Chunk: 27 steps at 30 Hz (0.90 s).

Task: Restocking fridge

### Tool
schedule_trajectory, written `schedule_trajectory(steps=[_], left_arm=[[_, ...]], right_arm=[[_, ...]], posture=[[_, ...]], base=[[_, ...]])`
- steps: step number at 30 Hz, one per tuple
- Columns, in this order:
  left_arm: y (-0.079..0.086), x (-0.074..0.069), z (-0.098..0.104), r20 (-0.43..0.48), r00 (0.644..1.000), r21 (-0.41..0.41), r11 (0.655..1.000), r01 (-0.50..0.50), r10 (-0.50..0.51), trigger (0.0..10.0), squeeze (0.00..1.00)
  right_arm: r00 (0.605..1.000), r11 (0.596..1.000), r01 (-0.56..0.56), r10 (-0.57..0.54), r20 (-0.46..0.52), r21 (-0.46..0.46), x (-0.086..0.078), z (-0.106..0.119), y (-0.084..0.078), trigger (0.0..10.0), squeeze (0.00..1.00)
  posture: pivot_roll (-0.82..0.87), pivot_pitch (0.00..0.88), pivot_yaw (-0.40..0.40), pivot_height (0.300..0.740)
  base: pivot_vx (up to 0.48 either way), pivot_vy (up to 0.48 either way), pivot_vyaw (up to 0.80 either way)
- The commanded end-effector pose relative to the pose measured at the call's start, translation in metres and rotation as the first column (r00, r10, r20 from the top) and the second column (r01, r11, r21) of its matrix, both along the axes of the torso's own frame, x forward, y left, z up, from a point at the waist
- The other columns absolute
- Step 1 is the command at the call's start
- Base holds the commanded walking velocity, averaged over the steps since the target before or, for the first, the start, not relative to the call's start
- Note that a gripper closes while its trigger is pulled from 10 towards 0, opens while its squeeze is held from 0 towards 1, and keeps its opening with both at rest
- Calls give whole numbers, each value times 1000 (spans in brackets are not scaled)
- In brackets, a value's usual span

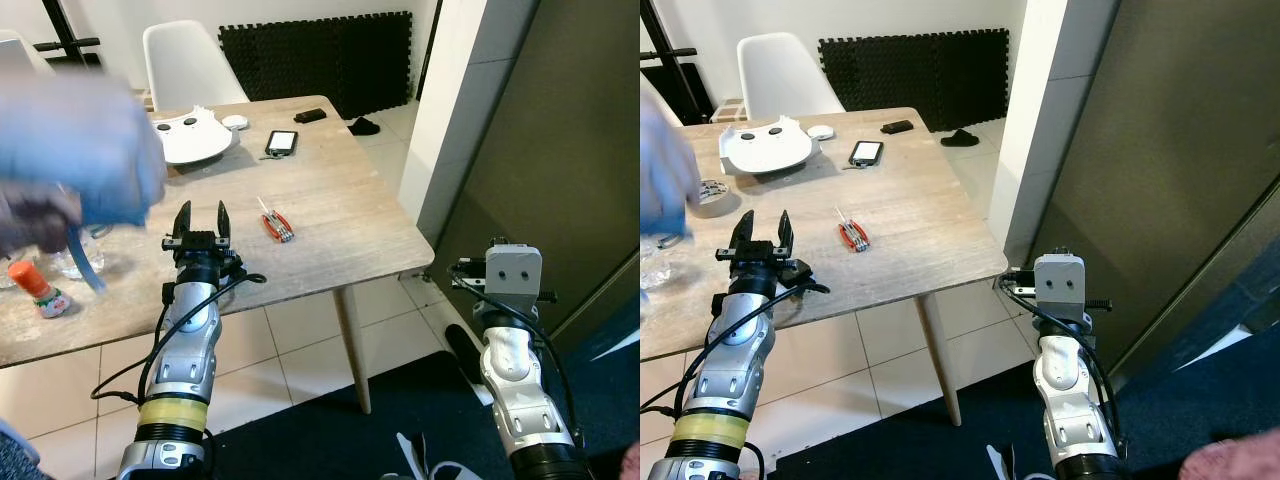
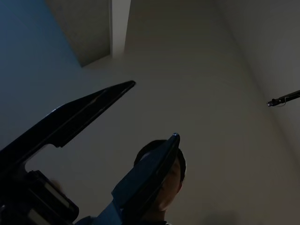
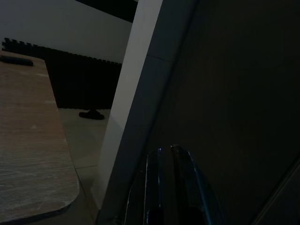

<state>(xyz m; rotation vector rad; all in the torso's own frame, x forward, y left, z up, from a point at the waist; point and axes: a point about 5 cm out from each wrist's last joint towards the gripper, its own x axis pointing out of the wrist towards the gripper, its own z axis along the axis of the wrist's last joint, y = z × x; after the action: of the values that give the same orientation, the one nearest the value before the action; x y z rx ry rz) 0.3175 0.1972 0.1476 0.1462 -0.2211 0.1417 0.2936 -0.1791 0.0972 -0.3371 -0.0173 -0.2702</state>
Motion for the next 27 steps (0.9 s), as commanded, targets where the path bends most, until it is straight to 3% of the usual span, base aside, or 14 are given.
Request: schedule_trajectory(steps=[1,27], left_arm=[[-6,0,-6,-30,999,-23,1000,11,-12,10000,0],[-8,1,-6,-33,999,-18,1000,11,-12,10000,0]], right_arm=[[1000,1000,21,-21,3,2,-1,1,-5,10000,0],[1000,1000,21,-21,-6,1,-2,-1,-6,10000,0]], posture=[[-23,0,-20,740],[-25,0,-22,740]], base=[[0,0,0],[0,0,0]])
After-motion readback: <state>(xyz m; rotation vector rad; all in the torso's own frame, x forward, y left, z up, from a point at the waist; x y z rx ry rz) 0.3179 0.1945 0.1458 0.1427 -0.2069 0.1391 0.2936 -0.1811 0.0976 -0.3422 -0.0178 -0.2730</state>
